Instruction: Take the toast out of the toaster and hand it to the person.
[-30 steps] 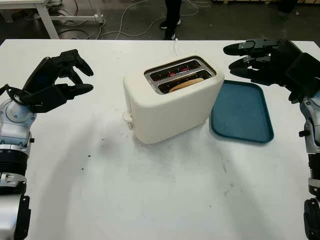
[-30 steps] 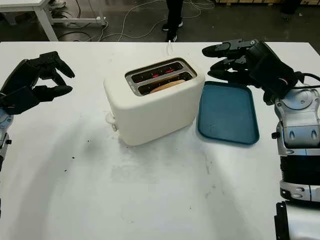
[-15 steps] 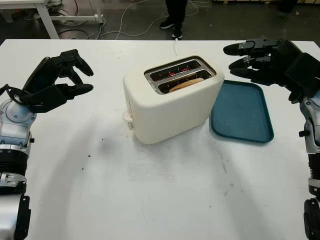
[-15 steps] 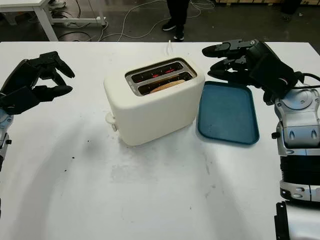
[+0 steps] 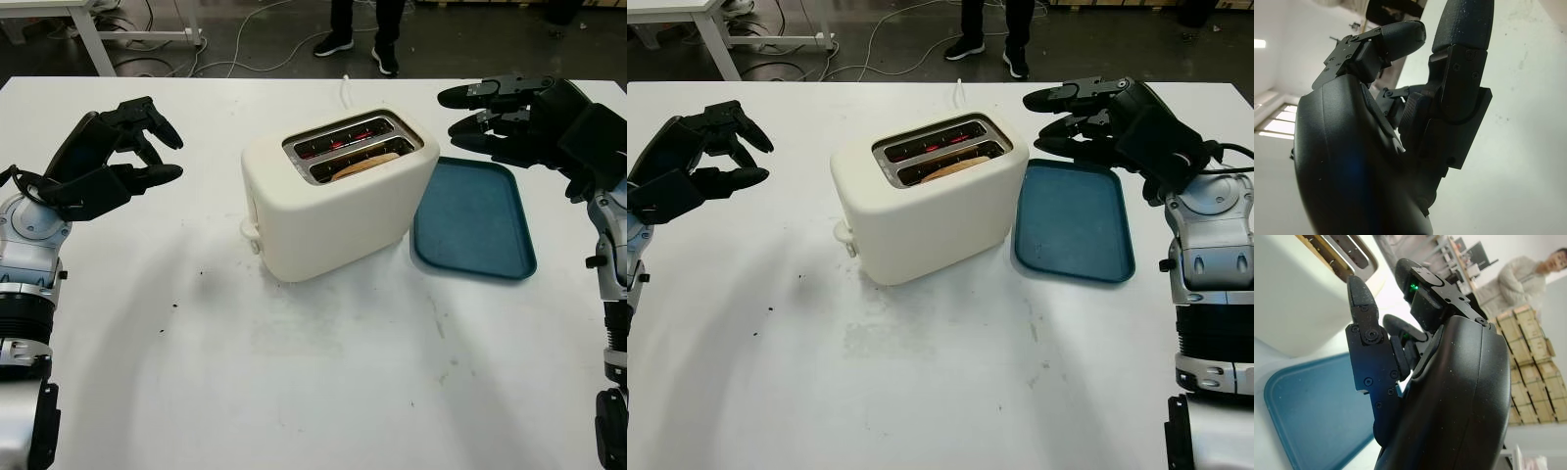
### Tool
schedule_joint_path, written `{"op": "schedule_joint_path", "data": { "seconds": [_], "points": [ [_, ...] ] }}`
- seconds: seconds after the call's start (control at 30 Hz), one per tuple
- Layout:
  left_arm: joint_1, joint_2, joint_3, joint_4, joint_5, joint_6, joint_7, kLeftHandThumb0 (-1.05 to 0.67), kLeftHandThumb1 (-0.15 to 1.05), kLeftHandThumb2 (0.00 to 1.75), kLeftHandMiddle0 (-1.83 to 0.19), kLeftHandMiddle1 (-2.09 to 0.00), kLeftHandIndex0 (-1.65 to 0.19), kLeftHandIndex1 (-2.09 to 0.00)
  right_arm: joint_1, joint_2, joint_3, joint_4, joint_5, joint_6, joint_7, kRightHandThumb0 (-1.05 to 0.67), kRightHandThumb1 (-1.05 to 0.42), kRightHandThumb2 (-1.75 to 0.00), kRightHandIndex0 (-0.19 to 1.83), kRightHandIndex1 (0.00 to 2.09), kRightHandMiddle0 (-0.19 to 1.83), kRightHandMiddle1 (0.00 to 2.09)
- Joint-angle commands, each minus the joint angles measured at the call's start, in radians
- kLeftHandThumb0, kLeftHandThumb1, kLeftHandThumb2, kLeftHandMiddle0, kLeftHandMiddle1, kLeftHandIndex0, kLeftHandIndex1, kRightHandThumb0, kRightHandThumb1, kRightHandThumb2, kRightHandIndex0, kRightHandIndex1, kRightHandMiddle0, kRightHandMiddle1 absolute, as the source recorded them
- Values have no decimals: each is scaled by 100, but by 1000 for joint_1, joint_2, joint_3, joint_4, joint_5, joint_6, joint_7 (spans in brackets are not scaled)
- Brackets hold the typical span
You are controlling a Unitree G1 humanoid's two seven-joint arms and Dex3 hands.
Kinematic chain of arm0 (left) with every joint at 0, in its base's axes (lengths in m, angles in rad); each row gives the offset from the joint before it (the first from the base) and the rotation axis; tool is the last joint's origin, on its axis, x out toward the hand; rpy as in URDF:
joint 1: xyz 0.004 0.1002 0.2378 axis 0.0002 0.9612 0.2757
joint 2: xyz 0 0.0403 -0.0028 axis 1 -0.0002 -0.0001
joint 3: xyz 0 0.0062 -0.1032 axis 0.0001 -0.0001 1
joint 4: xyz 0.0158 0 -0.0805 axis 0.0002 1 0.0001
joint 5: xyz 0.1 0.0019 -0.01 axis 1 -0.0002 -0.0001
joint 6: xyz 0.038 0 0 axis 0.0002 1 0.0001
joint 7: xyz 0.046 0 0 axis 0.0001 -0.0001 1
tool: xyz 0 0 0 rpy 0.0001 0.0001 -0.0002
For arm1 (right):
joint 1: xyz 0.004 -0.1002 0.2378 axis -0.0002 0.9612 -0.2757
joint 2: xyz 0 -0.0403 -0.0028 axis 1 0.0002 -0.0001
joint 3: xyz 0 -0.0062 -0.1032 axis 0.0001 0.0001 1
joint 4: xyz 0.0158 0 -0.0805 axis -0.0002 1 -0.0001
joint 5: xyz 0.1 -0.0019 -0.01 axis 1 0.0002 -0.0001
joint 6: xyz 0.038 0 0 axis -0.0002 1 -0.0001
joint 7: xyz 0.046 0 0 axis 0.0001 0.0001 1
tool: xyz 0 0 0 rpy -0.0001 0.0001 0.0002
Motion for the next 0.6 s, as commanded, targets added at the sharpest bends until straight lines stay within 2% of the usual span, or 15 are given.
{"op": "schedule_joint_path", "data": {
  "seconds": [0.0,0.57],
  "points": [
    [-2,-3,4,-3,-10,6,1,-105,92,25,-61,-140,-42,-142,-15,3,0,6,6,-21,1,-39,-88,0,49,80,78,1],
    [2,-2,2,-10,-2,4,9,-105,92,25,-61,-139,-42,-141,-13,4,0,-6,4,6,-6,-39,-88,0,48,81,78,1]
  ]
}}
